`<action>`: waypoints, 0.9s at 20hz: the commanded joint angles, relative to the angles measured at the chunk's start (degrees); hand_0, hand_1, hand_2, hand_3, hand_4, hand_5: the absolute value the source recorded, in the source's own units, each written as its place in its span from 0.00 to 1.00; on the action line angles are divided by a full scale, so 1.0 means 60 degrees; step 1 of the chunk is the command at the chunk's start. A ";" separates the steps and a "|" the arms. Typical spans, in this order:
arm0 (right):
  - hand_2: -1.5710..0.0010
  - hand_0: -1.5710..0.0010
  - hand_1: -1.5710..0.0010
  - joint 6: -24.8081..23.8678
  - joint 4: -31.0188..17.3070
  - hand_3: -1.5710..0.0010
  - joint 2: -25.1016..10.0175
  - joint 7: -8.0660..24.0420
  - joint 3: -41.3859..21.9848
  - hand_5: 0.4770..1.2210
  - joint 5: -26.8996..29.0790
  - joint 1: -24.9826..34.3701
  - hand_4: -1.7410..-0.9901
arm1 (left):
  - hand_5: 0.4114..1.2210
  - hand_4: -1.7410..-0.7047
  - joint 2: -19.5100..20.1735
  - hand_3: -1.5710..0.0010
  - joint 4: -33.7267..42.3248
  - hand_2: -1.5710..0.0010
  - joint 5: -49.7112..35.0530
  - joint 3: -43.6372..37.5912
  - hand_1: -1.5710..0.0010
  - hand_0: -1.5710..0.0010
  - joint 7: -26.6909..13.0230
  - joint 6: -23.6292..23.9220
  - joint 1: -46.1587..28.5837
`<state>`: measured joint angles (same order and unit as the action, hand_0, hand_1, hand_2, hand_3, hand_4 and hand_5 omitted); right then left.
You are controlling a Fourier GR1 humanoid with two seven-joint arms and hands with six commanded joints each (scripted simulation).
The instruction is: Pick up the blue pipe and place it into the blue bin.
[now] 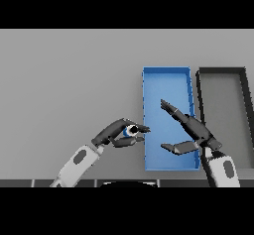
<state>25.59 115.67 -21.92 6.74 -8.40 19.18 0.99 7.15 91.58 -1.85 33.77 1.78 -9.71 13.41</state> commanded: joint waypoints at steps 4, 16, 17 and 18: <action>1.00 1.00 1.00 0.0419 -0.0030 1.00 -0.0019 0.0837 -0.0778 0.05 -0.0044 0.1179 0.57 | 1.00 0.00 -0.0190 0.06 -0.0075 0.00 0.0166 -0.0025 0.00 0.00 -0.0153 0.0006 0.0077; 1.00 1.00 1.00 0.0862 -0.1221 1.00 0.1441 0.2049 -0.2361 0.04 -0.0513 0.3668 0.70 | 1.00 0.00 -0.0185 0.02 0.0082 0.00 0.0304 -0.0128 0.00 0.00 -0.0077 -0.0518 -0.0083; 0.98 1.00 0.99 0.0917 -0.1420 1.00 0.1520 0.2065 -0.2357 0.04 -0.0519 0.3884 0.69 | 1.00 0.00 -0.0149 0.02 0.0079 0.00 0.0131 -0.0278 0.00 0.00 -0.0114 -0.0637 -0.0038; 0.93 0.97 0.95 0.0946 -0.1552 0.97 0.1603 0.2233 -0.2359 0.04 -0.0380 0.4127 0.66 | 1.00 0.00 -0.0183 0.06 0.0014 0.00 -0.0047 -0.0364 0.00 0.00 -0.0145 -0.0763 -0.0025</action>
<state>31.22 106.37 -12.28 20.20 -22.55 16.87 25.81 6.04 91.66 -2.12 31.58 0.87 -14.35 13.27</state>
